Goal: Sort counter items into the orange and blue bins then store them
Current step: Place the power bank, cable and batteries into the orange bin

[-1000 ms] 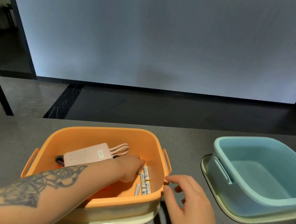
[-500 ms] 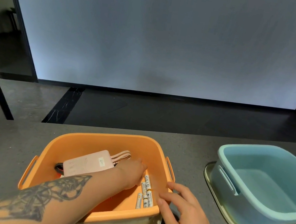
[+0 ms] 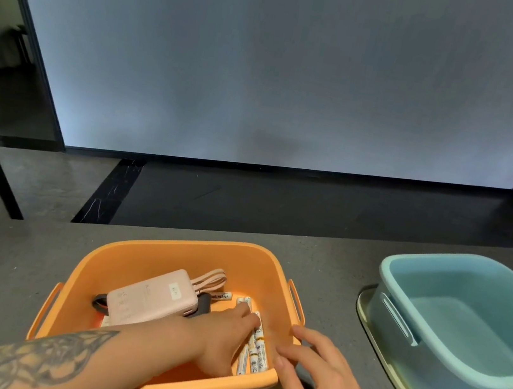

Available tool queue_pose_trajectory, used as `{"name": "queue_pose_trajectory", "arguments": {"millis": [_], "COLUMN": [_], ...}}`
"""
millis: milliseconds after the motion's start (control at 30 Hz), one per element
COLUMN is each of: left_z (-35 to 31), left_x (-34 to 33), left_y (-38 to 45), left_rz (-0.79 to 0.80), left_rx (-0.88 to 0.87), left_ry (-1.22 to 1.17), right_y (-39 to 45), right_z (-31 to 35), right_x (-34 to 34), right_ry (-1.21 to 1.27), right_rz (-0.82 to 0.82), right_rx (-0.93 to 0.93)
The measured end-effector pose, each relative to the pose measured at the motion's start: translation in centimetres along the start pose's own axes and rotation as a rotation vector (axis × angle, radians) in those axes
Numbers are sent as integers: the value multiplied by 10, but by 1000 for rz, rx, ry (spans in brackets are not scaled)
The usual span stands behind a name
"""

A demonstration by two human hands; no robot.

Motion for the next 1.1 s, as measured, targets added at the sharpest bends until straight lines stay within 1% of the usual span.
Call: {"name": "queue_pose_trajectory", "arguments": {"millis": [133,300,433,600,733,867,933,1000,1100], "left_z": [3,12,23,19,24,30,34,36,35], "left_x": [3,4,11,11,14,38,44,41,35], "left_y": [2,4,7,12,9,9,14,20,27], "left_rz": [-109,-136,-180,-205,-222,-366,-409,-407,-405], "left_rx": [53,101,163,171,189,166,197,233,229], "left_ry": [3,-18,75,110,41,-103,-125,-137,-148], "right_y": [-2,-3,-3,-2,-3,-4,-4,-4,-4], "right_z": [-1,-2,-3,-5,-5,-4,-4,-4,-3], "right_x": [1,-1,-1,-2,-3,-2,-2,-1,0], "right_ry": [3,18,17,25,15,41,45,50,60], "right_rz": [-25,-52,-58,-60,-48,-81,-77,-80,-83], "right_rx": [2,2,-8,-3,0,7,7,12,22]}}
Point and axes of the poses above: each hand's wrist, its own y-axis towards the middle knuckle, its own x-axis out of the back of the hand, z = x × y, the point moved 8 cm from there along y, towards the middle knuckle, and after that the axes turned 7 degrees about y, right-handed, at the moved point
